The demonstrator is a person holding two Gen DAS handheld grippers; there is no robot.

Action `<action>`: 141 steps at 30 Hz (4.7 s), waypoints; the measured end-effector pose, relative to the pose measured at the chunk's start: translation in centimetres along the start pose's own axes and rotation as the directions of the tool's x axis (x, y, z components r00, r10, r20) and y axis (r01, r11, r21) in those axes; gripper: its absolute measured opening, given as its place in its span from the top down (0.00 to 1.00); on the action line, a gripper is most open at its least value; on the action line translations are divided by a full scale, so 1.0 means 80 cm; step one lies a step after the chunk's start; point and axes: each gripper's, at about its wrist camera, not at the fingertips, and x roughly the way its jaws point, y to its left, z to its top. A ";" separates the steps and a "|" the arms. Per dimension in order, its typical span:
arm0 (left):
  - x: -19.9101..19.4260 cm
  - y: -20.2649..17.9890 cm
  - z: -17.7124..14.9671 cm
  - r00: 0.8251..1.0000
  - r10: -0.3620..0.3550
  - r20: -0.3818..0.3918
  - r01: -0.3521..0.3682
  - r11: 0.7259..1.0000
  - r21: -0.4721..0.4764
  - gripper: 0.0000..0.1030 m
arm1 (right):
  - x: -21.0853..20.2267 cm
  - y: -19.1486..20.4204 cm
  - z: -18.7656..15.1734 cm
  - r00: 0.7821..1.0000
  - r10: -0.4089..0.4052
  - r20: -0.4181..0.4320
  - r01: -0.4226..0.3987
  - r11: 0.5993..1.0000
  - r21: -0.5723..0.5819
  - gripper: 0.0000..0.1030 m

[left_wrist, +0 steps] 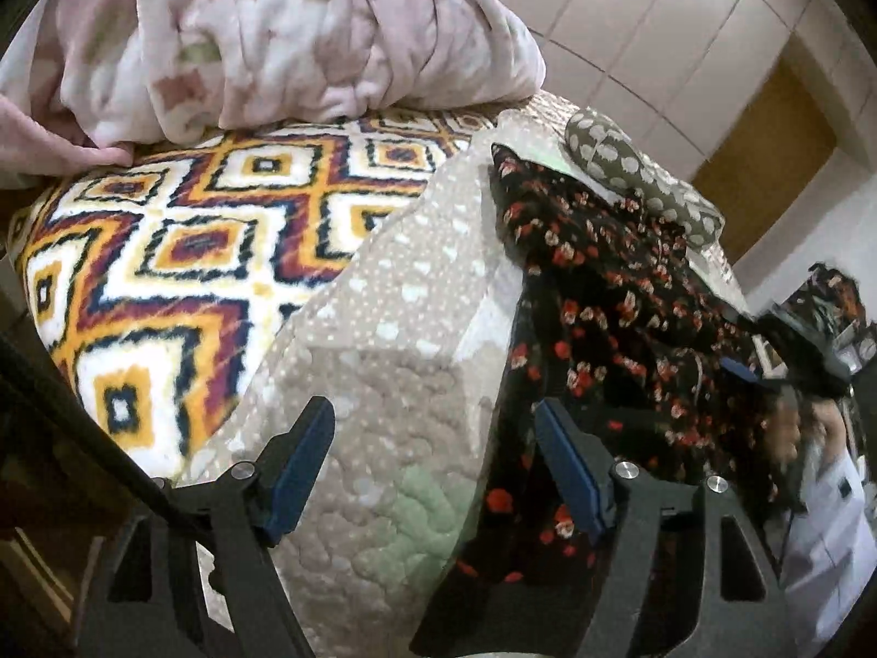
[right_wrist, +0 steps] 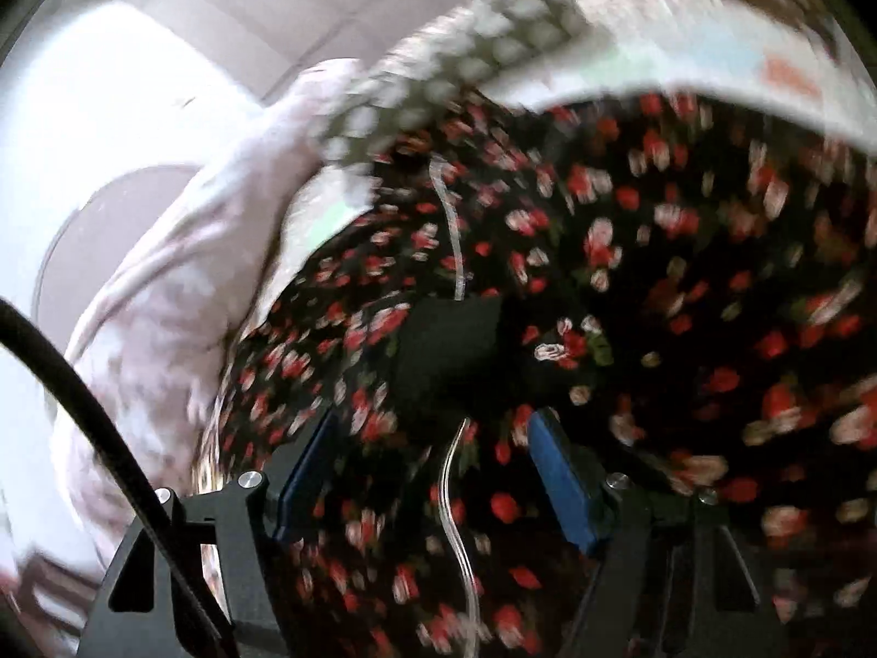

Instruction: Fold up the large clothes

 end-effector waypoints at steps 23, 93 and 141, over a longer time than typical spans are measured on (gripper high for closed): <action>0.033 -0.016 -0.007 0.999 0.008 -0.051 -0.006 0.999 0.040 0.28 | -0.038 -0.021 0.067 0.891 -0.430 0.147 0.451 0.878 -0.162 0.92; -0.041 -0.133 -0.022 0.996 -0.082 -0.047 0.093 0.947 0.307 0.33 | -0.268 -0.208 -0.219 0.954 -0.195 0.229 0.194 0.981 0.028 0.56; -0.030 -0.078 0.001 0.968 -0.246 0.047 0.235 0.957 0.171 0.05 | -0.179 0.087 0.105 0.923 -0.110 0.368 0.223 0.933 -0.281 0.92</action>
